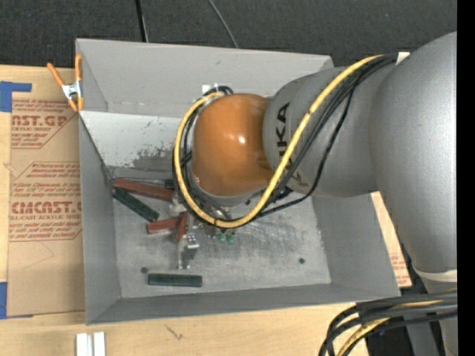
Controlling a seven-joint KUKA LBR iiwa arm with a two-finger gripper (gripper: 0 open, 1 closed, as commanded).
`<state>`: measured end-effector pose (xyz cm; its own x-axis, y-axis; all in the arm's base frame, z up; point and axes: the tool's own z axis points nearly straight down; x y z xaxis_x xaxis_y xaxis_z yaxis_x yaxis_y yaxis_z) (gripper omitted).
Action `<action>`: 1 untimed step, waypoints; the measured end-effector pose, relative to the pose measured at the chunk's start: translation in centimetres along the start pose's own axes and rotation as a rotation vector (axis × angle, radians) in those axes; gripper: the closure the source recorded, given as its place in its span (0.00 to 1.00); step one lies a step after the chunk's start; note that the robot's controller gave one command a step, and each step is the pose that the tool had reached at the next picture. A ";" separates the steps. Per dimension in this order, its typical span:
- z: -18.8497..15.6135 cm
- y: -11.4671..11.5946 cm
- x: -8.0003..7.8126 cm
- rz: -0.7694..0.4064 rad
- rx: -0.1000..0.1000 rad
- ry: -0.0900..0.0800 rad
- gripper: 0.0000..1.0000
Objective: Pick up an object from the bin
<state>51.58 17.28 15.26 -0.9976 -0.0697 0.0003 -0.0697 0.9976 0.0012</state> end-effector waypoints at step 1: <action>6.0 0.8 1.4 -0.001 0.002 -0.006 0.00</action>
Offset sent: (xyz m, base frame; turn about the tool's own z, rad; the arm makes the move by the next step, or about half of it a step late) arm -0.0343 -0.0052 -0.0826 -0.1284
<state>50.13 18.00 9.28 -0.9975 -0.0708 -0.0057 -0.0708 0.9975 -0.0008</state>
